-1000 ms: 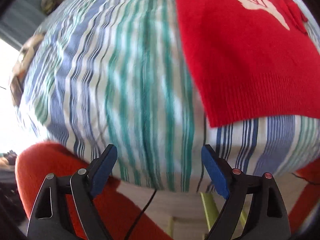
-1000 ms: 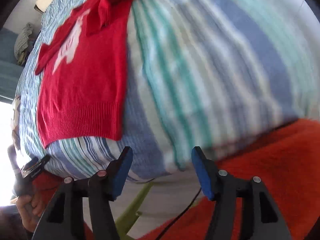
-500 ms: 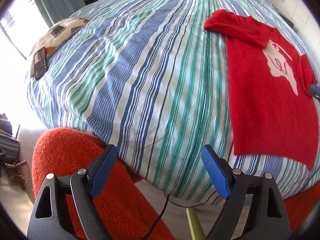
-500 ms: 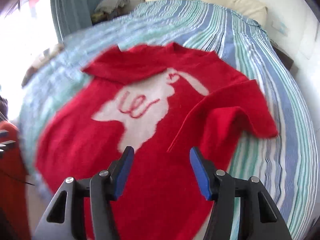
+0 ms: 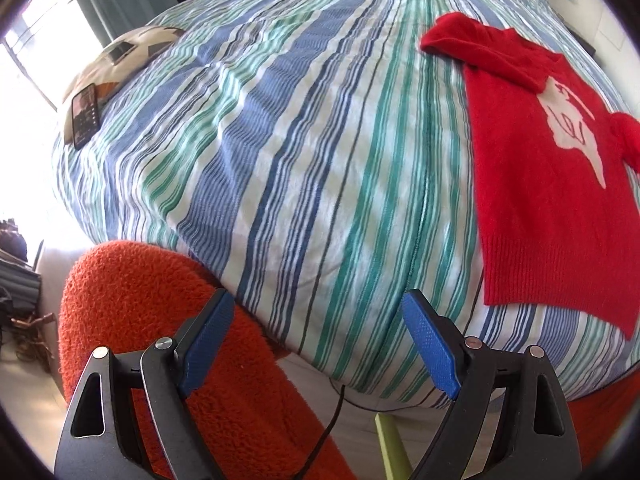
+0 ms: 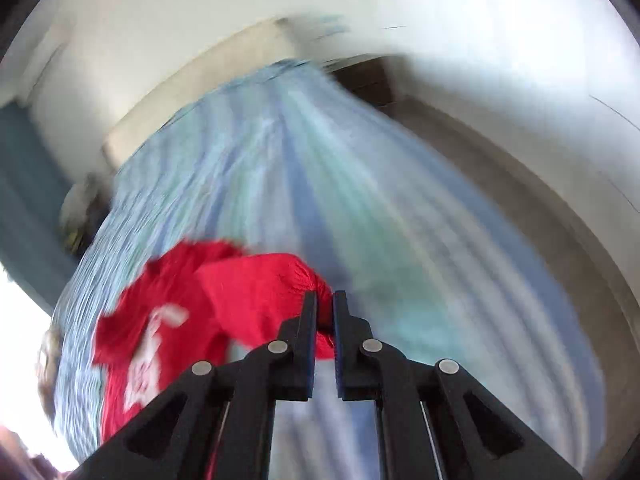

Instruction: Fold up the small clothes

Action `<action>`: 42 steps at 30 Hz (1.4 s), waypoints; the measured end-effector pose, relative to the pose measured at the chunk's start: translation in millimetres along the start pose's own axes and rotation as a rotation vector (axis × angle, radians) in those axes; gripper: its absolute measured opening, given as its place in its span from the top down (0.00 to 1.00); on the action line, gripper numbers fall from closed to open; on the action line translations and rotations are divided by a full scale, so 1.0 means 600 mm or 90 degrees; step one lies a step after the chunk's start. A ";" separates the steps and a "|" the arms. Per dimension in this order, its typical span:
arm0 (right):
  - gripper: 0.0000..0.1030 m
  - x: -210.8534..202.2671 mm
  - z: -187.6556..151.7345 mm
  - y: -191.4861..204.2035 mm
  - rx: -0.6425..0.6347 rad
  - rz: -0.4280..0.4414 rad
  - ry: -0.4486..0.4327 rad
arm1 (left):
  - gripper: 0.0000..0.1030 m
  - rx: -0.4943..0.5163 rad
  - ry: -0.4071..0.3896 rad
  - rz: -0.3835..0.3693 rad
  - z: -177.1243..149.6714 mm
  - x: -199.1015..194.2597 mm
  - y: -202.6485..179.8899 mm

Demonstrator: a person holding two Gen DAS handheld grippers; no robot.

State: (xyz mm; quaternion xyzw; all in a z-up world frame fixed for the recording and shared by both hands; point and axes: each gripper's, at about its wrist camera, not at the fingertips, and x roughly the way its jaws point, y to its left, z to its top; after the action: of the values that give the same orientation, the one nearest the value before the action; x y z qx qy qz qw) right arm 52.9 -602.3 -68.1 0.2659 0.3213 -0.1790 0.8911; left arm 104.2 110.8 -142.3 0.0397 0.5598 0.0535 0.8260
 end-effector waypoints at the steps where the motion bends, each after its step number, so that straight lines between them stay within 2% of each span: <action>1: 0.93 -0.003 0.011 -0.033 0.020 -0.021 -0.001 | 0.15 0.004 0.003 -0.001 0.000 0.001 -0.005; 3: 0.93 0.008 0.023 -0.092 0.061 -0.051 0.014 | 0.15 0.011 0.009 -0.004 -0.002 0.001 -0.014; 6: 0.93 0.035 0.014 -0.142 0.103 -0.077 0.043 | 0.15 0.029 0.001 0.000 -0.008 -0.008 -0.027; 8: 0.94 0.049 0.011 -0.165 0.123 -0.084 0.046 | 0.15 0.037 -0.005 0.008 -0.011 -0.013 -0.031; 12: 0.94 0.054 0.014 -0.189 0.134 -0.131 0.018 | 0.15 0.031 0.005 0.016 -0.017 -0.013 -0.025; 15: 0.94 0.065 0.012 -0.217 0.164 -0.147 0.034 | 0.15 0.027 0.015 0.023 -0.020 -0.008 -0.021; 18: 0.87 0.091 -0.007 -0.233 0.207 -0.120 0.075 | 0.15 0.026 0.016 0.028 -0.020 -0.006 -0.021; 20: 0.71 0.078 -0.014 -0.245 0.230 -0.107 0.052 | 0.15 0.024 0.017 0.027 -0.020 -0.006 -0.021; 23: 0.70 0.044 -0.025 -0.255 0.265 -0.080 0.018 | 0.15 0.025 0.018 0.028 -0.019 -0.003 -0.023; 25: 0.70 0.024 -0.043 -0.255 0.298 -0.036 0.013 | 0.15 0.027 0.023 0.027 -0.019 0.002 -0.025; 27: 0.70 0.024 -0.073 -0.253 0.338 0.025 0.036 | 0.15 0.027 0.031 0.023 -0.018 0.009 -0.028; 30: 0.70 0.055 -0.109 -0.254 0.408 0.068 0.058 | 0.15 0.028 0.045 0.016 -0.016 0.017 -0.034; 34: 0.70 0.090 -0.128 -0.274 0.509 0.101 -0.010 | 0.15 0.021 0.042 0.015 -0.016 0.011 -0.033; 35: 0.74 0.094 -0.128 -0.277 0.515 0.106 -0.020 | 0.15 0.017 0.041 0.017 -0.016 0.010 -0.030; 36: 0.78 0.099 -0.124 -0.275 0.502 0.098 -0.025 | 0.15 0.010 0.041 0.019 -0.015 0.008 -0.025; 37: 0.96 0.098 -0.118 -0.270 0.478 0.066 -0.019 | 0.15 0.005 0.042 0.020 -0.015 0.009 -0.020; 42: 0.97 0.052 -0.077 -0.245 0.367 -0.068 -0.006 | 0.15 -0.032 0.051 0.022 -0.016 0.016 0.009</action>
State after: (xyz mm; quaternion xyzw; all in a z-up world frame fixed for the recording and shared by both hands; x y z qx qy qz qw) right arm -18.4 -696.8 -171.6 0.4897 0.2669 -0.3109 0.7696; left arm 98.7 117.2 -153.8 0.0261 0.5899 0.0833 0.8027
